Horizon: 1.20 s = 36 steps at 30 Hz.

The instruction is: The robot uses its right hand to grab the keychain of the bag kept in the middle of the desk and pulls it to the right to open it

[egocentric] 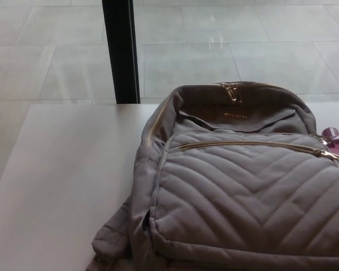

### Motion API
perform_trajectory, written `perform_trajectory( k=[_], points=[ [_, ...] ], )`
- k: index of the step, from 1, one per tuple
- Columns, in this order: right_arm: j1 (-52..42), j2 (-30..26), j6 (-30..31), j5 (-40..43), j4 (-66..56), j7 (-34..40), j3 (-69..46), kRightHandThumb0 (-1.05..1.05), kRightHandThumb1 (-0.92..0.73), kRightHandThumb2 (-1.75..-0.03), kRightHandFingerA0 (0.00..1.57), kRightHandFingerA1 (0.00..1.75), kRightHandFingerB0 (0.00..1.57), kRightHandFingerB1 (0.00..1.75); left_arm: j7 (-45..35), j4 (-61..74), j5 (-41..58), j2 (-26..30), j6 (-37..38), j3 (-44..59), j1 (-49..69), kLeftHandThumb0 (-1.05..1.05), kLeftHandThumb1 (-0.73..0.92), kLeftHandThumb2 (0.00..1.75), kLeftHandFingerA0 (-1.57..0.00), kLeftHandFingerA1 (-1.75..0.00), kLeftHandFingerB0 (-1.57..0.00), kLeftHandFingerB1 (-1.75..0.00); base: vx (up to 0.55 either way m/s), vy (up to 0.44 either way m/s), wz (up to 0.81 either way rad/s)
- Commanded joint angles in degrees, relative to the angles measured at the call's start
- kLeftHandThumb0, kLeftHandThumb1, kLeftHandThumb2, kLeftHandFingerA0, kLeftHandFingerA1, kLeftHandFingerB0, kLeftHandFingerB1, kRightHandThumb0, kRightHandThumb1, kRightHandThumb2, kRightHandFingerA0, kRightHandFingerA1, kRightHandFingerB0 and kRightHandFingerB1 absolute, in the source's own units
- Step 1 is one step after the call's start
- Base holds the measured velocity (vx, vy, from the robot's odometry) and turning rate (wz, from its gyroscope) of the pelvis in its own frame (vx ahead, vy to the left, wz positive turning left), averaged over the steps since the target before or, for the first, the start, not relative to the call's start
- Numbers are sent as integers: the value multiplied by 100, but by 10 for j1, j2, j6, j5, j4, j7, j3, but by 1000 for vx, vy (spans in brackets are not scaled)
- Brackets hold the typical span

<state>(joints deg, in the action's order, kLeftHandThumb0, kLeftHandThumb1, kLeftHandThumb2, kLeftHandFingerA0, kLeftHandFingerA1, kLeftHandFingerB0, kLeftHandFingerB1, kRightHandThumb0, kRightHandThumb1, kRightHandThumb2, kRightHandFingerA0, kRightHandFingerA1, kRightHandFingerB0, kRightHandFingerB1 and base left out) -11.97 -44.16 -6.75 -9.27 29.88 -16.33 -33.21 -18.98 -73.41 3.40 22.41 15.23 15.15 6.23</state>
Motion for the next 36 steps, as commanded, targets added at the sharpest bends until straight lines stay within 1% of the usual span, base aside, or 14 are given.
perform_trajectory(
  k=[1,2,4,5,6,9,12,13,15,31,33,34,35,36],
  points=[
    [-55,72,133,167,307,99,-168,-38,-52,-94,63,88,51,70,-3,0,-2,12,-3,-3,13,-81,77,117,-52,-67,-35,-55,0,0,0],
    [-82,88,155,156,276,100,-163,-37,-67,-60,60,101,47,63,0,-1,-8,14,-4,-8,13,-86,92,79,-54,-61,-37,-45,0,0,0],
    [-98,90,159,149,285,62,-151,-40,-56,-78,27,68,34,57,7,0,-19,21,-1,-19,13,-83,92,78,-56,-61,-37,-43,0,0,0],
    [-88,79,149,139,317,51,-137,-30,-48,-92,15,59,25,57,10,-1,-23,23,2,-23,13,-83,80,118,-52,-68,-32,-54,0,0,0],
    [-79,75,141,134,335,54,-132,-31,-47,-92,15,59,26,58,16,-1,-29,24,5,-28,14,-85,92,79,-56,-62,-39,-46,0,0,0],
    [-55,78,66,116,365,53,-108,-41,-68,-59,38,67,36,43,36,-3,-43,32,2,-43,16,-83,92,81,-64,-63,-43,-48,0,0,0],
    [-58,83,28,118,369,22,-101,-50,-56,-88,47,71,32,53,44,-1,-46,36,-12,-53,7,-81,92,80,-66,-63,-43,-48,0,0,0],
    [-55,91,17,127,357,-4,-100,-50,-66,-60,59,68,51,45,49,2,-48,39,-13,-56,7,-80,92,80,-65,-65,-41,-48,0,0,0],
    [-50,96,-1,130,352,-25,-91,-50,-64,-59,69,70,59,47,54,0,-47,42,-10,-61,7,-81,92,80,-65,-63,-42,-49,0,0,0],
    [-53,83,-49,149,380,-38,-17,-52,-64,-59,78,67,51,45,47,-3,-36,47,-17,-65,9,-82,92,76,-59,-58,-43,-47,0,0,0],
    [-59,84,-52,153,372,-44,-13,-53,-63,-59,79,67,49,45,43,-2,-34,46,-17,-64,10,-83,92,77,-62,-62,-40,-45,0,0,0],
    [-58,83,-53,154,375,-44,-10,-51,-64,-60,80,68,48,44,44,-3,-34,46,-17,-63,10,-81,78,117,-58,-69,-38,-57,0,0,0],
    [-58,83,-54,155,376,-44,-8,-51,-64,-60,80,68,48,44,44,-3,-34,46,-17,-63,10,-81,78,117,-58,-69,-38,-57,0,0,0],
    [-58,81,-56,152,378,-40,-2,-52,-64,-59,80,71,50,44,48,-2,-40,47,-14,-68,10,-83,92,78,-61,-61,-45,-48,0,0,0]
  ],
)
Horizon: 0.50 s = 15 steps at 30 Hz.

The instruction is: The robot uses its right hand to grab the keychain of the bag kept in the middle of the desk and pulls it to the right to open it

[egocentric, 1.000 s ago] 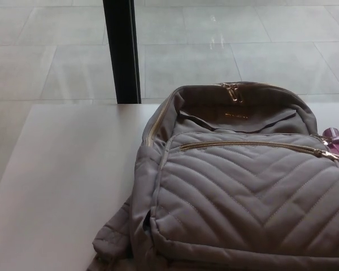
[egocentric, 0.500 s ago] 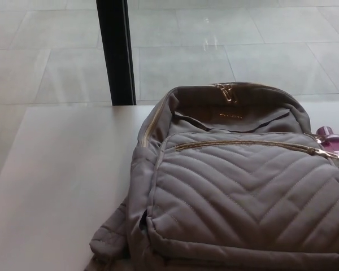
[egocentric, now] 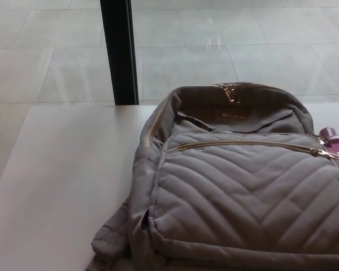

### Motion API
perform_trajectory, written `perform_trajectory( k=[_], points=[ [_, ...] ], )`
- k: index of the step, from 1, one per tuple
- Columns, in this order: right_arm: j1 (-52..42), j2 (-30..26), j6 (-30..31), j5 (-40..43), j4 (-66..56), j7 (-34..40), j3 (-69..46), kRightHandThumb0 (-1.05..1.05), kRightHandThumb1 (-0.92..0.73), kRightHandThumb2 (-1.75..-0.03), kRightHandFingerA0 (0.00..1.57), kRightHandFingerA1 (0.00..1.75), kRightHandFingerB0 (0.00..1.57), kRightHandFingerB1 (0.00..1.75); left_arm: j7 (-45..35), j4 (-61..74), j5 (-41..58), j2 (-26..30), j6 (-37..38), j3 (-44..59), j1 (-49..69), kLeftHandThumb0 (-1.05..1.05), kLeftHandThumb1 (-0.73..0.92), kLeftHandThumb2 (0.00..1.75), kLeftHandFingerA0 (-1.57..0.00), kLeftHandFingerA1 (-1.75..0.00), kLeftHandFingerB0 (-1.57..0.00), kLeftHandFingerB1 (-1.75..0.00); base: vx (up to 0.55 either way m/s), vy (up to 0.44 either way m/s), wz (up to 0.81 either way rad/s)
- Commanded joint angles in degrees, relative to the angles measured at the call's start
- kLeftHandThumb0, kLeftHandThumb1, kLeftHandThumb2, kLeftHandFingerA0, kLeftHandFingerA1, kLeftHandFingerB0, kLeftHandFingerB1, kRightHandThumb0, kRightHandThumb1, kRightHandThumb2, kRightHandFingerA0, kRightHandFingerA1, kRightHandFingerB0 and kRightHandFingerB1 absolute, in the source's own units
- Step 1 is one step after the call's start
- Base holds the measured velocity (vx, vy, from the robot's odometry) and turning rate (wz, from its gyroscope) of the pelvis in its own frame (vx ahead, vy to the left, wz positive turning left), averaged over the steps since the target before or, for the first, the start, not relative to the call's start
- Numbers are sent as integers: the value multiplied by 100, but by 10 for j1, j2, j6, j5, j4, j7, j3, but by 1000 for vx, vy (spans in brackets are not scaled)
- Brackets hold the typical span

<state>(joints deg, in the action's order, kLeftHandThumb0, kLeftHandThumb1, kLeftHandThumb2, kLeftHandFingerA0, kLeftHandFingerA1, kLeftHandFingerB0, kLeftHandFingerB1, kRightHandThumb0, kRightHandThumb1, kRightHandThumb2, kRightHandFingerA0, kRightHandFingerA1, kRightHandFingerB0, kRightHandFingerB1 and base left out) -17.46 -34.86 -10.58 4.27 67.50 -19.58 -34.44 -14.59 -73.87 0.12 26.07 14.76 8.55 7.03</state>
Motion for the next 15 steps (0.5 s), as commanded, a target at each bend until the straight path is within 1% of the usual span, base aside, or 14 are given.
perform_trajectory(
  k=[1,2,3,4,5,6,8,9,11,12,13,15],
  points=[
    [-4,-13,-18,15,1,-5,16,-53,-64,-60,77,70,48,43,3,2,-8,11,-10,-3,2,-83,92,78,-63,-61,-45,-45,0,0,0],
    [-4,-13,-18,14,1,-5,20,-53,-64,-59,74,71,45,42,-1,2,-5,11,-10,-1,3,-87,92,79,-60,-62,-45,-49,0,0,0],
    [-5,-14,-19,15,1,-7,23,-54,-64,-59,74,70,44,41,-2,1,-4,11,-7,0,3,-81,77,115,-58,-69,-38,-57,0,0,0],
    [-6,-14,-18,16,-1,-6,25,-54,-64,-59,74,70,44,41,-4,1,1,10,-11,4,2,-81,77,115,-58,-69,-38,-57,0,0,0],
    [-2,-14,-20,10,5,-2,34,-55,-63,-59,74,68,40,38,3,5,-6,13,-10,-1,2,-85,92,79,-62,-61,-43,-48,0,0,0],
    [-2,-14,-23,12,6,-5,36,-55,-62,-59,70,63,37,36,9,6,-9,14,-14,-4,-2,-85,92,78,-63,-59,-44,-48,0,0,0],
    [-5,-15,-26,12,5,-9,43,-56,-62,-59,65,60,33,34,17,6,-12,14,-21,-7,-7,-79,92,78,-67,-60,-40,-45,0,0,0],
    [-6,-16,-30,12,5,-13,47,-56,-62,-59,65,60,33,34,19,6,-10,13,-24,-6,-9,-79,92,78,-67,-60,-40,-45,0,0,0],
    [-7,-17,-28,6,7,-13,60,-56,-60,-59,63,60,33,33,23,6,-9,13,-20,-4,-10,-76,90,67,-70,-62,-47,-44,0,0,0],
    [-11,-20,-38,-8,6,-16,79,-61,-48,-83,61,68,27,46,23,7,-8,13,-18,-4,-10,-76,86,65,-68,-64,-47,-44,0,0,0],
    [-14,-24,-41,-16,4,-22,93,-62,-48,-82,69,74,28,46,22,7,-8,13,-13,-3,-7,-77,85,65,-68,-65,-48,-44,0,0,0],
    [-23,-31,-50,-29,-1,-27,122,-65,-48,-83,66,72,34,47,19,4,-4,15,-16,0,-8,-74,82,65,-64,-61,-48,-41,0,0,0]
  ],
)
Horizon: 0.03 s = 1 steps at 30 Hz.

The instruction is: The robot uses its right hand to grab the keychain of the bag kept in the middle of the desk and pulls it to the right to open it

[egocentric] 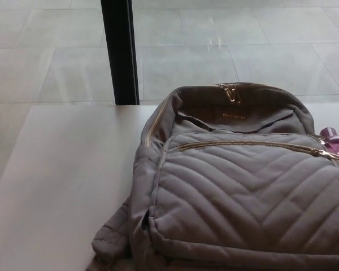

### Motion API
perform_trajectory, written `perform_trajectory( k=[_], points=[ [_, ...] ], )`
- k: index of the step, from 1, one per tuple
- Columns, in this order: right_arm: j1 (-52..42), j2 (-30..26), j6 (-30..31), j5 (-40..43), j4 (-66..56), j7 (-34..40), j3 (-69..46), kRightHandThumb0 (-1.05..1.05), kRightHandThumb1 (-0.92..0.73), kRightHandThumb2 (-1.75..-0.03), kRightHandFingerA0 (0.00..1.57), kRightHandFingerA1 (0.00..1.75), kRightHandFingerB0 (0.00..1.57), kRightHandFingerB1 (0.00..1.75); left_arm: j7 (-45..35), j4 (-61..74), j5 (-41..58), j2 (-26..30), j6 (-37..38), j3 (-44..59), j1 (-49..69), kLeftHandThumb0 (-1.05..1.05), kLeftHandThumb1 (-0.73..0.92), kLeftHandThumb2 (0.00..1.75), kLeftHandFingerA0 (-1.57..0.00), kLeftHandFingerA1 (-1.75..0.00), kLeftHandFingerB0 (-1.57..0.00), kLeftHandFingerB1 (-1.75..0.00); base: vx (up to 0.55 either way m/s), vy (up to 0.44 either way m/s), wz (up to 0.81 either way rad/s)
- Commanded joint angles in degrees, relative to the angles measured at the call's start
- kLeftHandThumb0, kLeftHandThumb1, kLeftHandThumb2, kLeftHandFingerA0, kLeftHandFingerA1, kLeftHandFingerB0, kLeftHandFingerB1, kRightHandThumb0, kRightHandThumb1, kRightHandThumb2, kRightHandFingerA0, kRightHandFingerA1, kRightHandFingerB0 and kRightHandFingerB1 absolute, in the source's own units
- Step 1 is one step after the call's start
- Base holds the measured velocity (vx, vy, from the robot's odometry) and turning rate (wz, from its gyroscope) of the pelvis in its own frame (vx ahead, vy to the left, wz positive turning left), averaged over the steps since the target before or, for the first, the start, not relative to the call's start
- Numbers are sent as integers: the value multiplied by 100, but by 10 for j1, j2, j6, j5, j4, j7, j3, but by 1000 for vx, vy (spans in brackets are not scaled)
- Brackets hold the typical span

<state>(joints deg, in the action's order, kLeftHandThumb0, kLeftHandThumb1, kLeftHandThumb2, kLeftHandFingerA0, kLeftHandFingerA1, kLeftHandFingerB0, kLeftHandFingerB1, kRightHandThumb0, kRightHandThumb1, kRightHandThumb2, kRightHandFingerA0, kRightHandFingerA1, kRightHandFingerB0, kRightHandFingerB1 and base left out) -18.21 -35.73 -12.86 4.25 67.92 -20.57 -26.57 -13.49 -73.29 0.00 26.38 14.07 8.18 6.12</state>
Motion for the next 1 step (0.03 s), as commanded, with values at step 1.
perform_trajectory(
  k=[1],
  points=[
    [-20,-27,-31,-34,-11,-25,57,-57,-57,-58,66,67,40,34,5,-3,4,10,-14,10,-1,-72,80,64,-66,-63,-50,-40,0,0,0]
  ],
)
